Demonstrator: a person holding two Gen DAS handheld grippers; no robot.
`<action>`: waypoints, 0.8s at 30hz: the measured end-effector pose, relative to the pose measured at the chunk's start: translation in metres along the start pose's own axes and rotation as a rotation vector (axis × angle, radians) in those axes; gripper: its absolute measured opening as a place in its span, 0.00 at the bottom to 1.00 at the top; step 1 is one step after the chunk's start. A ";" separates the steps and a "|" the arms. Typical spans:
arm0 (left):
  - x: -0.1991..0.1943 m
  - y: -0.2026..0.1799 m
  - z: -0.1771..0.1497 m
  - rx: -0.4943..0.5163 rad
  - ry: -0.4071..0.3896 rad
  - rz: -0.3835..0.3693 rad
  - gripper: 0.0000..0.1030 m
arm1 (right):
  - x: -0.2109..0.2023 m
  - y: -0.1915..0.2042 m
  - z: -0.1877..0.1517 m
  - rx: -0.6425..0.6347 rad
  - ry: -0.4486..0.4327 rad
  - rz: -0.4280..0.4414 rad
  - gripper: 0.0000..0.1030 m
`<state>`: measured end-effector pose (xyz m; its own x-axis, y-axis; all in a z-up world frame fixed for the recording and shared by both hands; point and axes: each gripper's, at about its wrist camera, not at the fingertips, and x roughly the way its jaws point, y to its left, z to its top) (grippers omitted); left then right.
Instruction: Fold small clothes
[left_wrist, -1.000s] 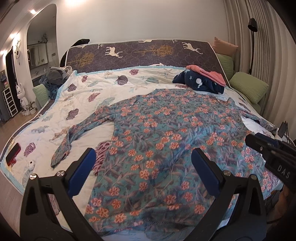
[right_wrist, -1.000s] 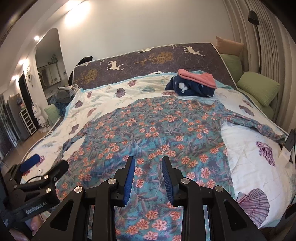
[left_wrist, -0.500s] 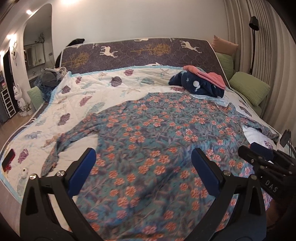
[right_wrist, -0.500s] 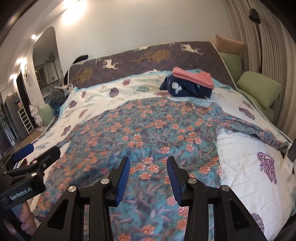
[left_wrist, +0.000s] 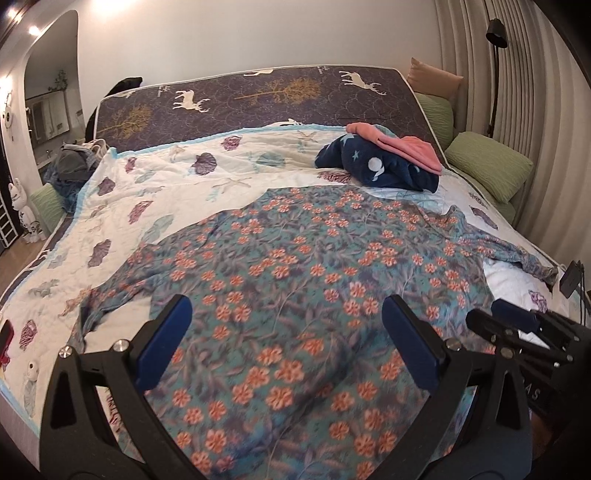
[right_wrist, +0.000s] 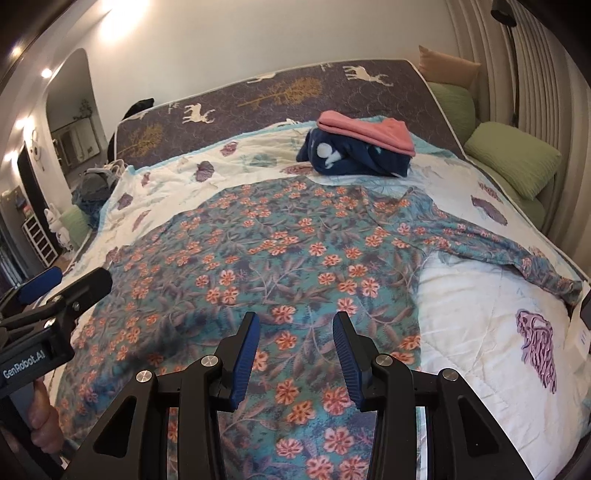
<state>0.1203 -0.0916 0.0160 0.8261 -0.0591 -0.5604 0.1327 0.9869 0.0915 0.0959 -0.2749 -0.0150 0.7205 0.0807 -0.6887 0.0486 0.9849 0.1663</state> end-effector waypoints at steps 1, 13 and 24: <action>0.001 -0.001 0.001 0.001 -0.005 -0.002 0.99 | 0.000 0.000 0.001 -0.003 0.003 -0.001 0.41; 0.005 0.008 -0.007 0.002 0.021 -0.090 0.99 | -0.019 0.016 -0.001 -0.017 -0.032 -0.086 0.41; -0.006 0.057 -0.022 -0.052 0.031 -0.087 0.99 | -0.023 0.060 -0.002 -0.037 -0.062 -0.068 0.41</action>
<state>0.1111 -0.0314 0.0068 0.7950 -0.1410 -0.5900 0.1739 0.9848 -0.0010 0.0810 -0.2173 0.0099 0.7581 0.0050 -0.6521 0.0740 0.9929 0.0936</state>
